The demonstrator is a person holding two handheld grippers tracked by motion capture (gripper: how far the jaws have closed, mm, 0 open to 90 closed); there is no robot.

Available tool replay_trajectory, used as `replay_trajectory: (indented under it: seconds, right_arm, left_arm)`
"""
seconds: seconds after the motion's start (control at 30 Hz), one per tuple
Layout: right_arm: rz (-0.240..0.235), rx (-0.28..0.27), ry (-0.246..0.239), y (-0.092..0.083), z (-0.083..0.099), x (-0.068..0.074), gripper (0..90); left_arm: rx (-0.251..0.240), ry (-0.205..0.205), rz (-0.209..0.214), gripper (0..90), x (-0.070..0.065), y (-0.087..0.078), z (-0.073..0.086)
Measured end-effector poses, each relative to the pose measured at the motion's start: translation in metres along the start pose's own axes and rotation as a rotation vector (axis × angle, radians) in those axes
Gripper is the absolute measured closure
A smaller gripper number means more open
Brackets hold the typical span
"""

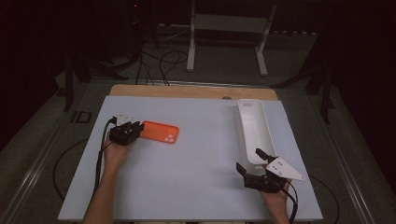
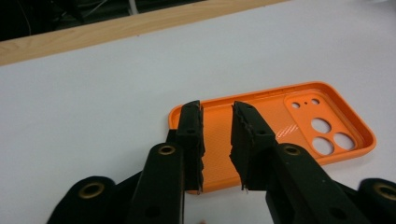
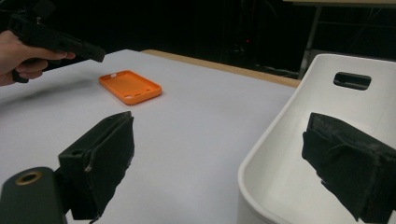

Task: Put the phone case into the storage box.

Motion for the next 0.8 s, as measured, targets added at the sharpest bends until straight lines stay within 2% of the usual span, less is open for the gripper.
replay_trajectory:
  seconds: [0.23, 0.27, 0.4, 0.8]
  right_arm:
    - [0.001, -0.001, -0.003, 0.000, 0.000, 0.000, 9.3]
    - [0.001, 0.000, -0.003, 0.000, 0.000, 0.000, 9.3]
    - [0.004, -0.003, 0.000, -0.001, 0.000, 0.000, 9.3]
    - [0.007, -0.005, -0.001, -0.001, -0.001, 0.000, 9.3]
  left_arm:
    - [0.010, -0.007, 0.002, 79.1, 0.001, 0.006, 0.004]
    - [0.020, 0.017, -0.020, 79.1, 0.000, 0.008, 0.006]
    - [0.037, 0.010, -0.007, 89.1, -0.001, 0.011, 0.008]
    - [0.113, 0.031, -0.015, 90.0, -0.003, 0.023, 0.020]
Point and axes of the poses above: each handheld gripper's, and its own axes: y roughly forward along the jaws, z roughly out of its underside, x roughly to its left, the point moved 7 cm from there along y, roughly forward along the jaws, and after that the axes turned 13 degrees about -z, right-handed, at the moved point
